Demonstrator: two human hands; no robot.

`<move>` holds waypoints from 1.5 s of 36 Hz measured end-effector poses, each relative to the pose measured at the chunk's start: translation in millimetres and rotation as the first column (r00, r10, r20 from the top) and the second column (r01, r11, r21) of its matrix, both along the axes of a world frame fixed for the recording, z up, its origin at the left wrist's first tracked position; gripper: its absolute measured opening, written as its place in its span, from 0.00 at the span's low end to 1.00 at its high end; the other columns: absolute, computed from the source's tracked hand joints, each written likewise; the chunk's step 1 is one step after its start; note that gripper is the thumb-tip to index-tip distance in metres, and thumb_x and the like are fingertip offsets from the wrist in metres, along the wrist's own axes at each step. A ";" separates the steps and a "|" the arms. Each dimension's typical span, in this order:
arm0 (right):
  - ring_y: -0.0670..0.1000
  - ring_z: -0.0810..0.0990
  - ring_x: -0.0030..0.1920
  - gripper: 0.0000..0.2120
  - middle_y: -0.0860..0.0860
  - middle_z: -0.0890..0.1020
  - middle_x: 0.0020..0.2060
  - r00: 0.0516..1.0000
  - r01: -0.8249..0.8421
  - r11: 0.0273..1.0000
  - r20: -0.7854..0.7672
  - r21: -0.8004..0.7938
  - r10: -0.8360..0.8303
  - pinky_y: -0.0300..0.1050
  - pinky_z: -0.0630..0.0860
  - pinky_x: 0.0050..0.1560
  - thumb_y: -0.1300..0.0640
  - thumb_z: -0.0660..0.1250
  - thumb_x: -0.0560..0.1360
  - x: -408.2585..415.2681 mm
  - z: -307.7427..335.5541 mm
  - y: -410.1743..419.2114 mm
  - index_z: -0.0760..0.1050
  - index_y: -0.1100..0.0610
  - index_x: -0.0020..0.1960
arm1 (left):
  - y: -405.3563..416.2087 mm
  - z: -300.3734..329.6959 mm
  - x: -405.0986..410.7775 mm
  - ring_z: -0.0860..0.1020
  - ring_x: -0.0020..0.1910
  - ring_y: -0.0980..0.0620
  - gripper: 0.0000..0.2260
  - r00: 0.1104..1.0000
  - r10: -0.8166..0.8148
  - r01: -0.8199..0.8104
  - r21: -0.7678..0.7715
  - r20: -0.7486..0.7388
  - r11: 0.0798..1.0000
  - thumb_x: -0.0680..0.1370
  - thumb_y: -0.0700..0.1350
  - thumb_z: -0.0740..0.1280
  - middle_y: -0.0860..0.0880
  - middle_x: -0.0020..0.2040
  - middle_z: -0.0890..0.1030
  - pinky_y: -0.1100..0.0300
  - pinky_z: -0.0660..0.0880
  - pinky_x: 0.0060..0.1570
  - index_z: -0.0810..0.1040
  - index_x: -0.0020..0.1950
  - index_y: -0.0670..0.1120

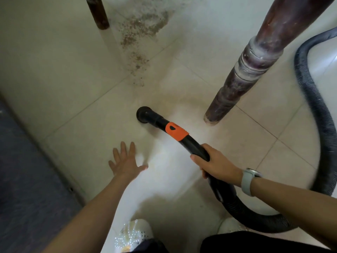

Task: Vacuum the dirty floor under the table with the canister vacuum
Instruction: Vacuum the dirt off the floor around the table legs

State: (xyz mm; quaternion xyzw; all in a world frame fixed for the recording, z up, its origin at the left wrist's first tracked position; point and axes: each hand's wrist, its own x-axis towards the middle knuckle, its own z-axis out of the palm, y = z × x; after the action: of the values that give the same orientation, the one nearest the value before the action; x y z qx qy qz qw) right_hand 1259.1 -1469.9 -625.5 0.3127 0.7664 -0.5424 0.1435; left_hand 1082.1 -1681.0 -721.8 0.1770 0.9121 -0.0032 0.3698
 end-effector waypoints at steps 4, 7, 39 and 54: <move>0.54 0.79 0.30 0.15 0.53 0.77 0.32 1.000 -0.022 0.988 0.018 0.153 0.020 0.49 0.78 0.35 0.46 0.63 0.78 -12.3 -1.1 4.3 0.68 0.56 0.56 | 2.9 -2.1 -3.7 0.34 0.76 0.39 0.49 1.000 0.011 -0.011 0.005 0.002 1.000 0.71 0.65 0.68 0.47 0.77 0.32 0.35 0.47 0.71 0.37 0.78 0.54; 0.57 0.78 0.32 0.18 0.55 0.77 0.33 1.000 0.018 0.974 -0.005 0.225 -0.017 0.54 0.79 0.38 0.45 0.63 0.78 -29.5 -7.3 0.4 0.67 0.58 0.58 | 4.9 -2.4 -6.9 0.34 0.75 0.39 0.51 1.000 0.008 -0.008 -0.006 0.011 1.000 0.70 0.66 0.69 0.47 0.77 0.31 0.34 0.47 0.71 0.35 0.77 0.55; 0.54 0.78 0.28 0.13 0.54 0.77 0.31 0.996 -0.081 0.995 -0.016 0.062 0.083 0.46 0.76 0.29 0.47 0.64 0.78 -102.7 1.3 -16.4 0.68 0.56 0.54 | 5.9 9.7 -22.8 0.37 0.76 0.39 0.50 0.999 -0.051 0.051 -0.031 -0.001 0.998 0.70 0.65 0.70 0.50 0.78 0.33 0.35 0.52 0.71 0.38 0.77 0.58; 0.54 0.78 0.28 0.14 0.54 0.77 0.33 0.992 0.121 0.960 -0.056 0.252 -0.110 0.42 0.72 0.27 0.46 0.62 0.79 -140.7 -0.5 11.5 0.69 0.57 0.54 | 5.7 10.7 -31.0 0.37 0.76 0.40 0.42 0.999 -0.046 0.046 -0.022 0.028 0.999 0.74 0.61 0.67 0.51 0.78 0.35 0.36 0.52 0.70 0.41 0.77 0.60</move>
State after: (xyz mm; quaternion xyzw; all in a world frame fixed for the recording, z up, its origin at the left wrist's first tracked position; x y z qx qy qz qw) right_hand 1118.4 -1458.4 -625.9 0.3614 0.8130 -0.4533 0.0540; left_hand 1051.1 -1675.3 -711.1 0.1937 0.9025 -0.0198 0.3841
